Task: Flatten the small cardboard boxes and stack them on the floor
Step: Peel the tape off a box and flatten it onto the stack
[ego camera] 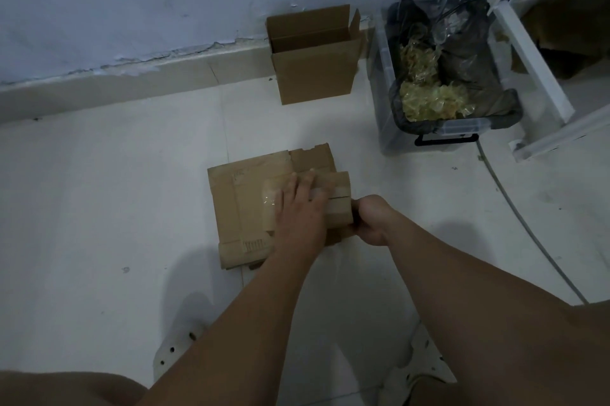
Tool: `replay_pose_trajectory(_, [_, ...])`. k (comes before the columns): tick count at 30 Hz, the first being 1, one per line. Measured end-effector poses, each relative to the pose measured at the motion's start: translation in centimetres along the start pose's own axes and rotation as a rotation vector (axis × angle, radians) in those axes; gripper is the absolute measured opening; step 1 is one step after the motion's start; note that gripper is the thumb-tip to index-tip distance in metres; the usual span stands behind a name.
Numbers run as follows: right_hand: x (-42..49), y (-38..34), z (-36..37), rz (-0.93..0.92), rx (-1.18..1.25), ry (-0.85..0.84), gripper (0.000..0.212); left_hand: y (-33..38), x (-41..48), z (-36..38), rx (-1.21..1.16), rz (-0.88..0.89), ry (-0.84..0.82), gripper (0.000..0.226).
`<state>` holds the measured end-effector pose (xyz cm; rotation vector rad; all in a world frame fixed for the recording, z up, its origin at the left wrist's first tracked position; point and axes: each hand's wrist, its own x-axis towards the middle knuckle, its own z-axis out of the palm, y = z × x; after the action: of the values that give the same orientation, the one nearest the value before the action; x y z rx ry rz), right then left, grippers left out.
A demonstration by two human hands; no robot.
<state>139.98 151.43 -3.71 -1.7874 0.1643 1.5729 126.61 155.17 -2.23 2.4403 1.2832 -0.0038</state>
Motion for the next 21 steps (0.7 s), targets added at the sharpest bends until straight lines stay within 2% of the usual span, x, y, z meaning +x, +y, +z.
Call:
replay_pose_trajectory(2, [-0.2,0.1,0.1,-0.053,-0.082,-0.040,0.038,0.4,0.2,0.6,-0.023,-0.016,-0.086,0.058])
replay_pose_trajectory(5, [-0.4,0.5,0.1,-0.130,-0.172,-0.066,0.033,0.1,0.4,1.0,0.093,0.020,-0.168,0.078])
replay_pose_trajectory(9, [-0.1,1.0,-0.2,-0.226,-0.250,-0.039,0.029,-0.4,0.7,0.9,0.128,-0.004,-0.125,0.086])
replay_pose_trajectory(14, [0.5,1.1,-0.3,-0.228,-0.221,-0.052,0.021,-0.4,0.2,1.4,0.084,-0.018,-0.116,0.090])
replay_pose_trajectory(18, [0.8,0.8,0.5,-0.283,-0.442,0.086,0.017,-0.2,0.3,1.4,0.088,-0.022,-0.118,0.088])
replay_pose_trajectory(21, [1.0,0.6,0.7,-0.267,-0.543,0.110,0.023,-0.2,0.4,1.5,0.097,-0.021,-0.121,0.088])
